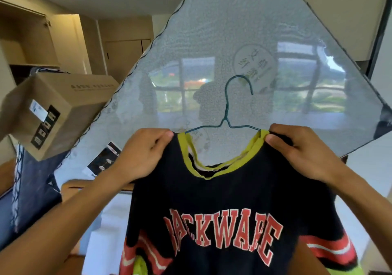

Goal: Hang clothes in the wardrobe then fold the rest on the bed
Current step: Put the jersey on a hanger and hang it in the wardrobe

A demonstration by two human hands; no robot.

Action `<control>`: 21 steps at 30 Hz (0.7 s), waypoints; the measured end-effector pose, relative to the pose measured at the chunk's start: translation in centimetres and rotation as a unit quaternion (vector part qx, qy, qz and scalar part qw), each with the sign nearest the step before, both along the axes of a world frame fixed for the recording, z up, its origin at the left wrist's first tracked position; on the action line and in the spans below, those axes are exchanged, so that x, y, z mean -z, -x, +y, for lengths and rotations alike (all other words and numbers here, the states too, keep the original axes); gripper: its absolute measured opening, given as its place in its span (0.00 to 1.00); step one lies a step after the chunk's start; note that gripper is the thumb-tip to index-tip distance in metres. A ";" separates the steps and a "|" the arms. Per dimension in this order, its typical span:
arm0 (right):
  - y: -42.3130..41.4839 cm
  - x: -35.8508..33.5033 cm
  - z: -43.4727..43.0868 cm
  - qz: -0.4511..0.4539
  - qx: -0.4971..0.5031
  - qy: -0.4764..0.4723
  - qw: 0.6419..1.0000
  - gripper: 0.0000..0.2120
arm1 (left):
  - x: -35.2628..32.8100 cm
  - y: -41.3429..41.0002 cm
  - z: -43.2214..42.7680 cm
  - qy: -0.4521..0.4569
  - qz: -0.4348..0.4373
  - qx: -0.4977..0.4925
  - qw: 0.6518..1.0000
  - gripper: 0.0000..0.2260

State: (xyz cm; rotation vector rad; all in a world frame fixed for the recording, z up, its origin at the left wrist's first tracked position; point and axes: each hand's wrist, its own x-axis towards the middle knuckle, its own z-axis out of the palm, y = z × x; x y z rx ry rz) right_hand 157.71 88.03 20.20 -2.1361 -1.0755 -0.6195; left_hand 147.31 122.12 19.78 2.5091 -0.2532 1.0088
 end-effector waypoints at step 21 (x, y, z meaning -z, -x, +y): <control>-1.6 -0.7 -4.7 0.022 -0.057 -0.093 0.994 0.14 | -1.9 1.8 -0.3 0.101 -0.142 -0.032 0.984 0.19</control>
